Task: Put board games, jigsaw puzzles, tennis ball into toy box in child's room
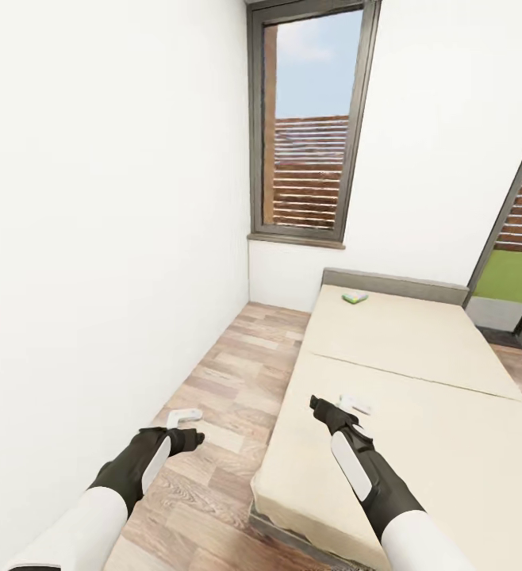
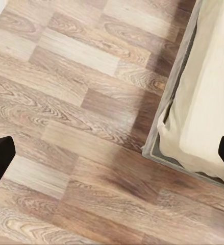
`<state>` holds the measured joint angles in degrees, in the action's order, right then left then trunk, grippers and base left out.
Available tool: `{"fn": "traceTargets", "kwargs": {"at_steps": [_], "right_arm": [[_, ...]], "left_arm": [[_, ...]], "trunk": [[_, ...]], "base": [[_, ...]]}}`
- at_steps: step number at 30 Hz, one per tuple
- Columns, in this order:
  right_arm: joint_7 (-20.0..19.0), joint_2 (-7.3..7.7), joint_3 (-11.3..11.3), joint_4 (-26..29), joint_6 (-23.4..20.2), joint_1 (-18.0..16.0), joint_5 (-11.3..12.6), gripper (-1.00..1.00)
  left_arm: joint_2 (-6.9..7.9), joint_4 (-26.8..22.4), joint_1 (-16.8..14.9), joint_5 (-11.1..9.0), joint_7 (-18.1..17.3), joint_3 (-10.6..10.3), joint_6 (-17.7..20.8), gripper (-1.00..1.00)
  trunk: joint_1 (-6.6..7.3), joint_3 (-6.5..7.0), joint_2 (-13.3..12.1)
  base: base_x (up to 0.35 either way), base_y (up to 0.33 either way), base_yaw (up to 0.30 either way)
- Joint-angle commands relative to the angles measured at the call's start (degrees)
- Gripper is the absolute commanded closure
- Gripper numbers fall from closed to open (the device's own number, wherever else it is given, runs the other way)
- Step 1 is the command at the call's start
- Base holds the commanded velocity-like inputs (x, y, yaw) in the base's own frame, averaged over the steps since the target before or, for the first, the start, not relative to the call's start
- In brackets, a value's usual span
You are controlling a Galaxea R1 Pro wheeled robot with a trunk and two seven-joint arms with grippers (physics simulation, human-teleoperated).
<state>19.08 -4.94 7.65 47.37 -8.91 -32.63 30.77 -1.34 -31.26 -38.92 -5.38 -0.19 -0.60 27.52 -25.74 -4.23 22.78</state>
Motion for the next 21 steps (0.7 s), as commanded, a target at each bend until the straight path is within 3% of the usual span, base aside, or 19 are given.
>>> {"fn": "traceTargets", "kwargs": {"at_steps": [1,21], "right_arm": [[0.4,0.02,0.2,0.1,-0.2,-0.1,0.3,-1.00],[0.3,0.02,-1.4,-0.1,-0.2,-0.1,0.3,-1.00]], "left_arm": [[0.03,-0.1,0.0,-0.5,0.1,-0.1,0.3,-1.00],[-0.06,-0.1,0.0,-0.4,0.1,-0.2,0.3,-1.00]], "trunk": [[-0.04,-0.13,0.1],[-0.04,-0.13,0.1]], "base": [[0.005,0.000,-0.281],[0.001,0.000,-0.281]]}}
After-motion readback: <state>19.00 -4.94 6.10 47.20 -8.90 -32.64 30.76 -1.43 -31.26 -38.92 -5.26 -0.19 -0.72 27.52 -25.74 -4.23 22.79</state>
